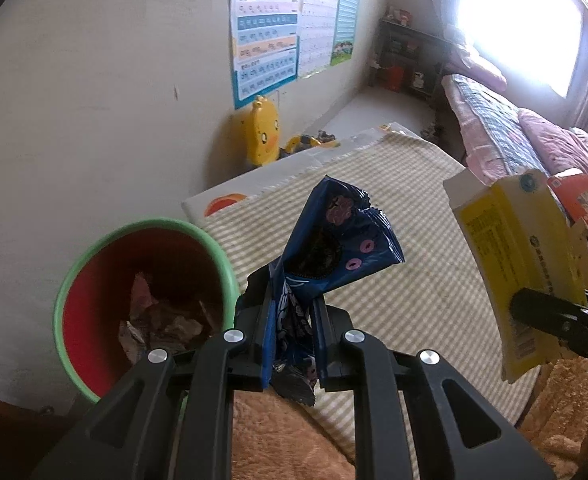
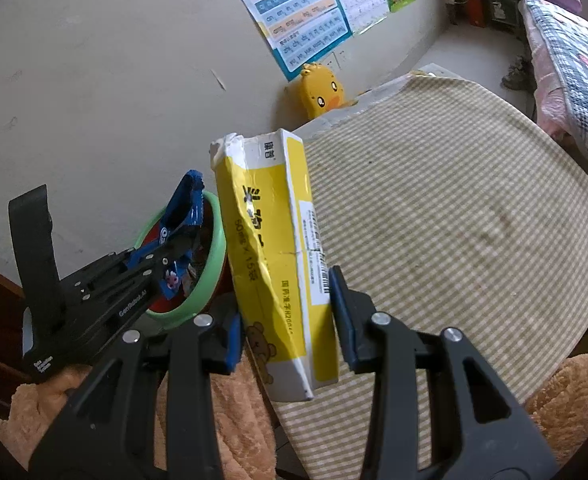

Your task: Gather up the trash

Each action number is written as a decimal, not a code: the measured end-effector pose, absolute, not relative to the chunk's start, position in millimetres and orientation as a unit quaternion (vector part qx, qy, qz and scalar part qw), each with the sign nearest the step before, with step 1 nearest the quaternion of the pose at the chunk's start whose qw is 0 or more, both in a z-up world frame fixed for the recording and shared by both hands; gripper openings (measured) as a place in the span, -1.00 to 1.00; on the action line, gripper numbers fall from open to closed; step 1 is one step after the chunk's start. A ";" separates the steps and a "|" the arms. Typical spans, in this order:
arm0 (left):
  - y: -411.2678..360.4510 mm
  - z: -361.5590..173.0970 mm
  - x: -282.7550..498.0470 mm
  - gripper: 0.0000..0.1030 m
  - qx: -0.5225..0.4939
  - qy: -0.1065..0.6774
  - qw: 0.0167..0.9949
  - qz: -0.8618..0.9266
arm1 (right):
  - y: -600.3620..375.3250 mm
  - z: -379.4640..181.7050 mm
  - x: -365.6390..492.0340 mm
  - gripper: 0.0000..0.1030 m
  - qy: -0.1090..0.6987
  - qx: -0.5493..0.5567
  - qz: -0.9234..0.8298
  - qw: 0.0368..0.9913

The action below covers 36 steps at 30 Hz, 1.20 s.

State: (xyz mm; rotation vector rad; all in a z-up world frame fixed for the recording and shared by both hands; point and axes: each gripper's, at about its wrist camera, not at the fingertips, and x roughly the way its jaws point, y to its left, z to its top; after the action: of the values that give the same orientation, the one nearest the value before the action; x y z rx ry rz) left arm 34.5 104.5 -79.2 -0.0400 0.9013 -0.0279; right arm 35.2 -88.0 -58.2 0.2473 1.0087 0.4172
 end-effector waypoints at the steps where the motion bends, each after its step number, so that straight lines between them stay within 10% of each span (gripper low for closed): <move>1: 107.6 -79.3 34.5 -0.74 -0.022 0.435 0.900 -0.011 | -85.7 -57.8 35.5 -0.29 0.480 0.116 0.199 0.847; 23: 251.5 -128.6 32.6 -0.70 -0.099 0.478 0.861 0.141 | 60.7 -85.8 83.6 -0.28 0.528 0.062 0.293 0.795; 26: 268.7 -138.5 33.6 -0.43 -0.107 0.485 0.851 0.172 | 91.3 -92.8 100.4 -0.26 0.541 0.053 0.308 0.781; 29: 275.1 -141.6 34.0 0.30 -0.106 0.482 0.847 0.195 | 105.5 -99.2 111.8 -0.07 0.549 0.056 0.307 0.776; 36: 261.7 -135.6 30.2 0.40 -0.090 0.467 0.862 0.174 | 67.1 -84.5 97.3 0.34 0.507 0.080 0.280 0.811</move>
State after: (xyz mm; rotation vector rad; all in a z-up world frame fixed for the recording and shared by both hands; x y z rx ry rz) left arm 30.2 261.7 -135.6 -0.1896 0.9788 0.3644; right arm 97.3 67.1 -84.5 0.1720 1.0835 0.5985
